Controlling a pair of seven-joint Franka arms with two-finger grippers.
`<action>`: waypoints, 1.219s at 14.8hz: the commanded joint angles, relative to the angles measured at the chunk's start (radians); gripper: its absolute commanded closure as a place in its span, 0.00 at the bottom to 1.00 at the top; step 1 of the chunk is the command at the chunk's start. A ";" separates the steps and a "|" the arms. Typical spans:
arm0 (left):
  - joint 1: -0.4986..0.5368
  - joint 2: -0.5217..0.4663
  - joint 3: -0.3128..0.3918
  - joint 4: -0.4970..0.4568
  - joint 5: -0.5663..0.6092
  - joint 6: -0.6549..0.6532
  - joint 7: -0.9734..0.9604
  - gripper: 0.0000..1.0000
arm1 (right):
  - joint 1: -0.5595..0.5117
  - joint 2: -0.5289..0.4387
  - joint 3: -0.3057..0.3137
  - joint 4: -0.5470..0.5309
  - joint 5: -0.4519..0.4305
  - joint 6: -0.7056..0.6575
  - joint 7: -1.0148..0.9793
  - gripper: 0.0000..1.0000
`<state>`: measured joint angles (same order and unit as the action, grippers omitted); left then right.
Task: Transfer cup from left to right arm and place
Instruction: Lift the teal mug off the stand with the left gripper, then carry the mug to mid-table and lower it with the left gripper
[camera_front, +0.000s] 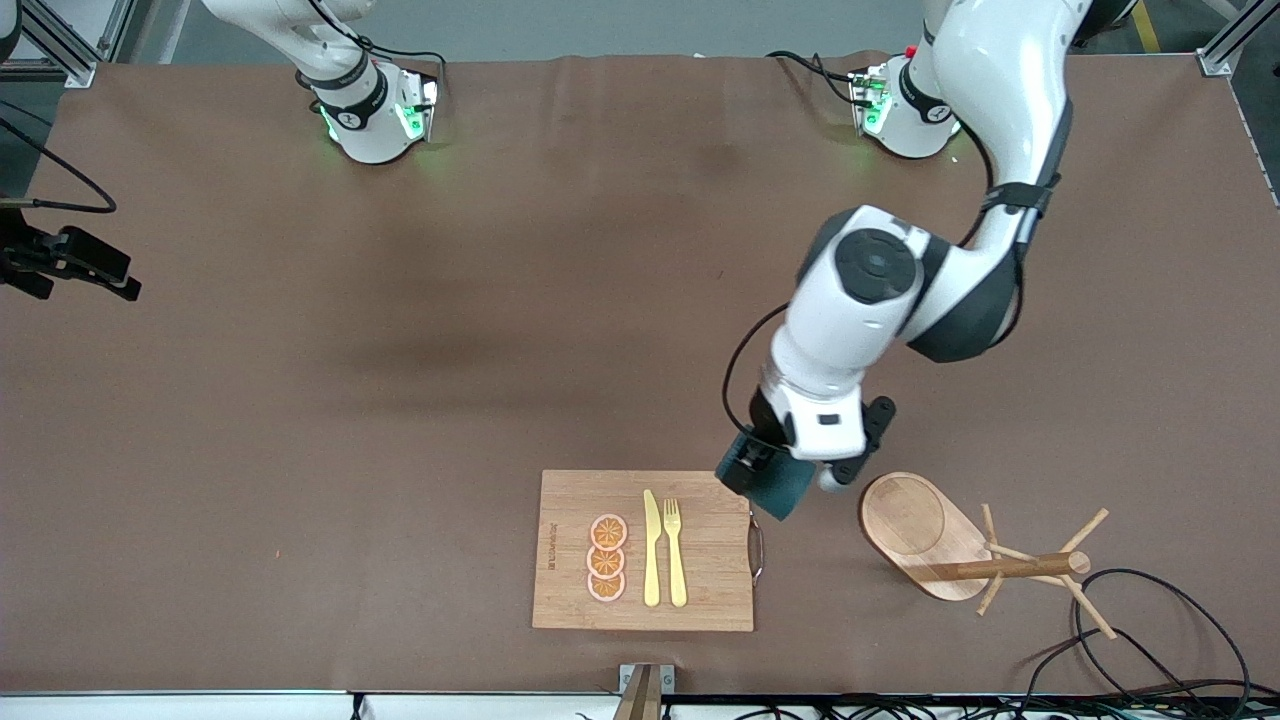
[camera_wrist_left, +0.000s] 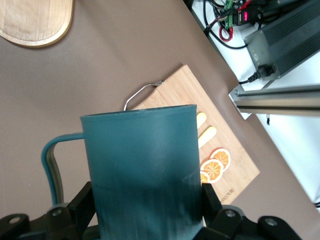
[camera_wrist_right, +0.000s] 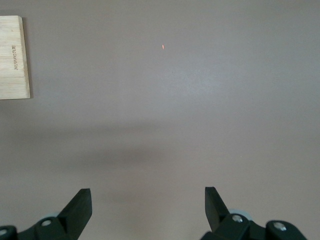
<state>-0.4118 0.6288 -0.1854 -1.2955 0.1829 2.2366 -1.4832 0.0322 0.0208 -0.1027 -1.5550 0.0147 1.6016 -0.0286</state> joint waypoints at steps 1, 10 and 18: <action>-0.070 0.026 0.014 0.005 0.134 0.004 -0.035 0.29 | -0.002 -0.022 0.000 -0.020 -0.002 0.003 0.002 0.00; -0.240 0.124 0.012 -0.001 0.582 0.006 -0.218 0.29 | -0.006 -0.022 0.000 -0.022 -0.001 0.003 -0.001 0.00; -0.392 0.256 0.014 -0.001 1.111 -0.012 -0.534 0.29 | -0.011 -0.019 -0.003 -0.020 0.004 0.006 -0.001 0.00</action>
<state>-0.7658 0.8551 -0.1850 -1.3100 1.1771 2.2377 -1.9526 0.0305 0.0208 -0.1098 -1.5557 0.0150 1.6015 -0.0286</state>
